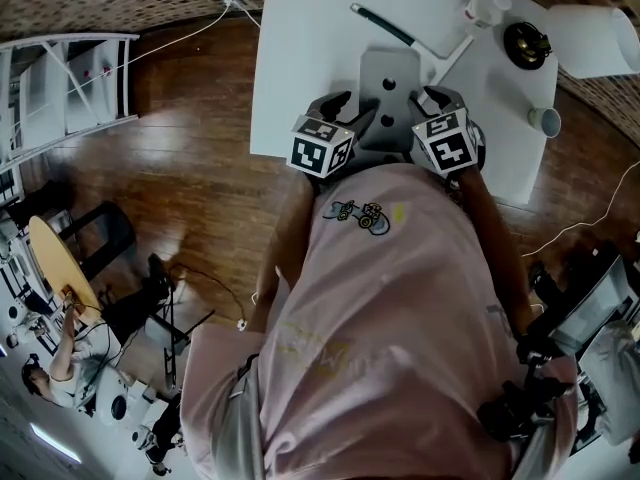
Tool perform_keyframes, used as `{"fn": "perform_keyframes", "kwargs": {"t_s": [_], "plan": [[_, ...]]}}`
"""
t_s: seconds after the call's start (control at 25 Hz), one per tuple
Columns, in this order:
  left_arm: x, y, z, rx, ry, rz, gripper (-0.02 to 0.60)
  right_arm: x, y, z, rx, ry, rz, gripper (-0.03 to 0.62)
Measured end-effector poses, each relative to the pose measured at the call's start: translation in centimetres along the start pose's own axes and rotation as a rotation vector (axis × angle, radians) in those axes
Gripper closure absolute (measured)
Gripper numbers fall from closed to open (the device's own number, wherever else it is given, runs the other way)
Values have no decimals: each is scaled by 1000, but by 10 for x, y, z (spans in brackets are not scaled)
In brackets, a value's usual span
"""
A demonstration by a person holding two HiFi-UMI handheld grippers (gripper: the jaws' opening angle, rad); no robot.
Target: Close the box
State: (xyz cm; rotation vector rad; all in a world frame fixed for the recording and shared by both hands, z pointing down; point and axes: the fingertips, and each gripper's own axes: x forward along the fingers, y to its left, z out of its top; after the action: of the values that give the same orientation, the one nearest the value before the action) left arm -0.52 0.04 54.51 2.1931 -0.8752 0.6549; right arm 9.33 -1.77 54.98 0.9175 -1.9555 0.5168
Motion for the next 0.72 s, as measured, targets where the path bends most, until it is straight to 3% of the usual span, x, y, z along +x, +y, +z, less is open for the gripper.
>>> {"fn": "perform_keyframes", "kwargs": {"t_s": [0.12,0.24,0.36,0.48,0.6,0.72], "plan": [[2,-25,12,140,-22,-90,350,-2,9,14,-148,-10,-2,453],[17,-48,-9,221,96,-218,374,12,21,2,-140,50,75,486],[25,-49,-33,265,192,-209,374,19,30,-12,-119,105,130,496],[21,-47,-29,254,168,-198,384,15,28,-7,-113,73,122,530],[24,-44,-33,262,197,-199,399,21,29,-14,-77,94,143,530],[22,-41,-31,267,169,-175,403,15,28,-10,-97,72,125,531]]}}
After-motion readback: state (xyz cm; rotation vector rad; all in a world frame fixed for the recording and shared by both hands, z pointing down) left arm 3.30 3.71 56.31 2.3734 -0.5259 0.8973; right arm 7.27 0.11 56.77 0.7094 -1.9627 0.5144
